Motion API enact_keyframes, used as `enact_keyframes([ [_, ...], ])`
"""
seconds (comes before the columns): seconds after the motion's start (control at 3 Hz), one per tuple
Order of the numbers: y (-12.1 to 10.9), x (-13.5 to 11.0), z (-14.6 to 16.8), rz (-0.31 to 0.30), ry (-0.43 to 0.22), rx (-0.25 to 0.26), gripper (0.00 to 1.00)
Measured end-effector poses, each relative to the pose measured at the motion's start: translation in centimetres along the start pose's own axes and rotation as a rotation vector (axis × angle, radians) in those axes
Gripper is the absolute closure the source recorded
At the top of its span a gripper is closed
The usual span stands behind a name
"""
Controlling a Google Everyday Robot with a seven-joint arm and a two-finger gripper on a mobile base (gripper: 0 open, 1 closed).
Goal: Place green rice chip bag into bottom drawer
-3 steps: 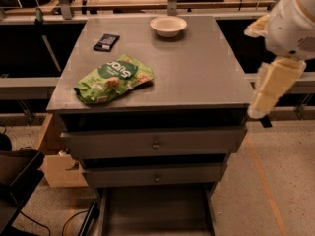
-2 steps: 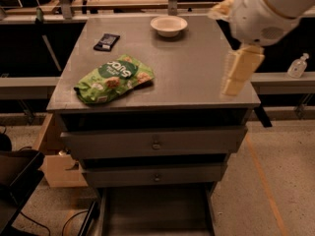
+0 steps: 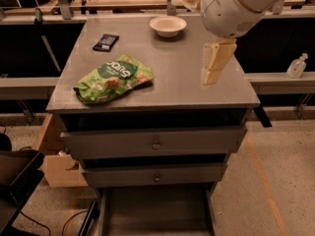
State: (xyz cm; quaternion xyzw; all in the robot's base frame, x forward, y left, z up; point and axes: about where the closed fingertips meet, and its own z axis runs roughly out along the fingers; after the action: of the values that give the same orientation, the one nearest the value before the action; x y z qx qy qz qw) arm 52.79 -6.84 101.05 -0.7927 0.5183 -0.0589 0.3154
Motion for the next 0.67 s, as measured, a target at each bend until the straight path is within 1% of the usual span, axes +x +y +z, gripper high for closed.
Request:
enact_keyframes([
  [0.33,-0.04,-0.14,-0.01,-0.007,0.005,0.002,0.00],
  [0.67,-0.18,-0.68,-0.04,-0.034,0.023,0.011,0.00],
])
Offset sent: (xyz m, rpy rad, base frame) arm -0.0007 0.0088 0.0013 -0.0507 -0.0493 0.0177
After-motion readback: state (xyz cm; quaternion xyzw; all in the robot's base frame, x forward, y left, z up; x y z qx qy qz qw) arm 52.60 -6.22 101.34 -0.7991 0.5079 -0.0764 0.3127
